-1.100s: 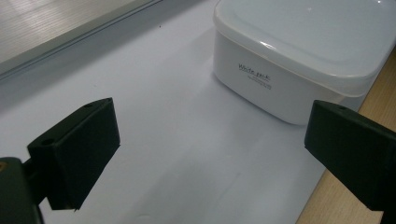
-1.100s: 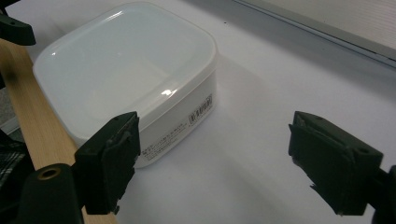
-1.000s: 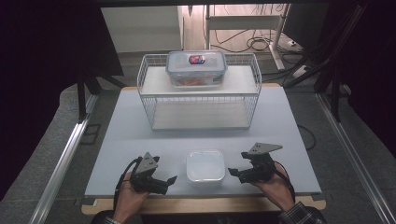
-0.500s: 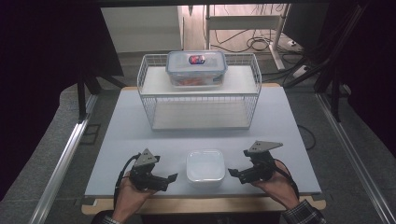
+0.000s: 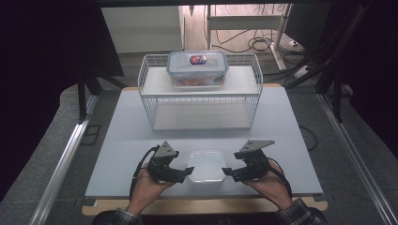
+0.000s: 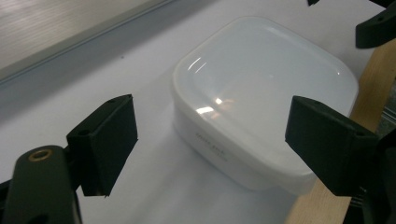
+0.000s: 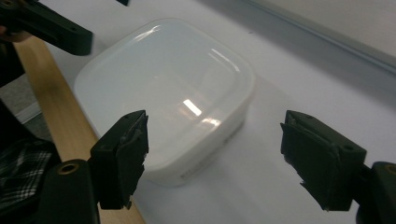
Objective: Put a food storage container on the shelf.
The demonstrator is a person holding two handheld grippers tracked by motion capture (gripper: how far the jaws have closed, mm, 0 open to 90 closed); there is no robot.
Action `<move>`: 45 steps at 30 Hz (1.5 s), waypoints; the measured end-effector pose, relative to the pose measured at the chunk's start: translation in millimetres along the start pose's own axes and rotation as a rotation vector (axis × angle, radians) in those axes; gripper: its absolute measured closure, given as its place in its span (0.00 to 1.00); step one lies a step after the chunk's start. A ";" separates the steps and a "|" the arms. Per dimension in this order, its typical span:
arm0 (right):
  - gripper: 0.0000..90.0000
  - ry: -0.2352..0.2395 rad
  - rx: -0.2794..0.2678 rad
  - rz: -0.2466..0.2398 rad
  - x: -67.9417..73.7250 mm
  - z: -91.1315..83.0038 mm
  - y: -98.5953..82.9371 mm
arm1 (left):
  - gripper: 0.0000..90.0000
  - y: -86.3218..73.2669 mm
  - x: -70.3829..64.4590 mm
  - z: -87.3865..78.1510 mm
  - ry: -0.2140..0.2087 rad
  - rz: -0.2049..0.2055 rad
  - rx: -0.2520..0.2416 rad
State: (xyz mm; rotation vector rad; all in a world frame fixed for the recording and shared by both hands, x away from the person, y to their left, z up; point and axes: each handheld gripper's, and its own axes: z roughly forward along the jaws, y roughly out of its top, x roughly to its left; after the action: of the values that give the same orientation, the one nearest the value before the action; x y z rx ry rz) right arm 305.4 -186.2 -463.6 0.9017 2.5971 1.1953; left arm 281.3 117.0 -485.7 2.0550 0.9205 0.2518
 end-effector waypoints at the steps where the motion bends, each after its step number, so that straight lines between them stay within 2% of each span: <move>1: 0.27 0.010 0.006 -0.004 0.8 3.2 0.7 | 0.16 0.7 -0.4 2.5 0.011 0.002 0.016; 3: 0.27 0.012 0.029 -0.012 3.0 9.9 2.3 | 0.11 1.0 -1.2 8.8 0.015 -0.001 0.046; 5: 0.26 0.023 0.045 -0.015 3.4 16.5 3.4 | 0.11 -0.1 -1.4 13.9 -0.011 -0.013 0.060; 7: 0.24 0.035 0.073 -0.006 2.5 23.5 3.6 | 0.10 -1.0 -0.4 16.4 -0.059 -0.036 0.067; 9: 0.24 0.066 0.075 0.035 1.1 26.5 3.1 | 0.12 -2.1 0.5 17.9 -0.107 -0.053 0.074; 11: 0.24 0.093 0.082 0.058 0.1 27.9 2.1 | 0.12 -4.6 1.2 22.0 -0.193 -0.088 0.098; 12: 0.25 0.126 0.095 0.070 0.5 28.8 1.1 | 0.12 -6.2 0.0 24.2 -0.219 -0.095 0.114; 14: 0.24 0.144 0.113 0.078 3.4 29.5 -0.9 | 0.11 -7.4 -3.6 22.6 -0.213 -0.101 0.119; 17: 0.33 0.123 0.111 0.089 6.9 24.0 -1.7 | 0.19 -7.1 -4.9 15.9 -0.193 -0.111 0.121; 18: 0.40 0.114 0.105 0.100 6.5 21.4 -1.4 | 0.24 -6.6 -4.0 12.3 -0.181 -0.126 0.107; 19: 0.48 0.094 0.091 0.110 4.9 17.5 -0.8 | 0.33 -6.3 -3.1 9.1 -0.171 -0.129 0.086; 21: 0.57 0.106 0.087 0.169 -1.1 15.4 -1.3 | 0.49 -5.8 -0.5 5.1 -0.165 -0.142 0.080; 24: 0.63 0.126 0.070 0.223 -5.6 12.3 -3.2 | 0.59 -8.4 4.9 2.4 -0.189 -0.207 0.050; 26: 0.68 0.107 0.053 0.230 -4.9 10.0 -2.8 | 0.68 -9.1 7.8 0.3 -0.191 -0.234 0.023; 27: 0.70 0.093 0.040 0.229 -4.5 8.8 -2.2 | 0.70 -9.0 7.7 -0.1 -0.182 -0.235 0.011; 30: 0.73 0.068 0.014 0.233 -4.3 8.1 -1.4 | 0.73 -9.5 6.9 -0.6 -0.168 -0.249 -0.013; 32: 0.76 0.069 -0.014 0.264 -6.2 7.6 -3.5 | 0.76 -11.1 8.0 -1.3 -0.178 -0.263 -0.032; 35: 0.82 0.067 -0.049 0.283 -7.1 5.1 -5.4 | 0.81 -12.2 8.4 -3.3 -0.178 -0.272 -0.058; 38: 0.87 0.040 -0.074 0.269 -5.9 2.4 -5.6 | 0.88 -12.6 8.0 -3.9 -0.155 -0.264 -0.074; 39: 0.87 0.023 -0.077 0.253 -4.2 2.8 -5.4 | 0.88 -12.8 8.6 -3.7 -0.152 -0.268 -0.076; 45: 0.87 0.012 -0.107 0.241 -2.7 4.6 -4.6 | 0.88 -11.1 9.5 -4.3 -0.119 -0.253 -0.092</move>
State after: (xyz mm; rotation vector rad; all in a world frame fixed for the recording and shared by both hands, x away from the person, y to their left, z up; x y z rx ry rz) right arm 307.2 -187.1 -470.4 1.2143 2.4599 1.3855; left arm 280.2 130.4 -493.0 1.8272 1.0626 0.0342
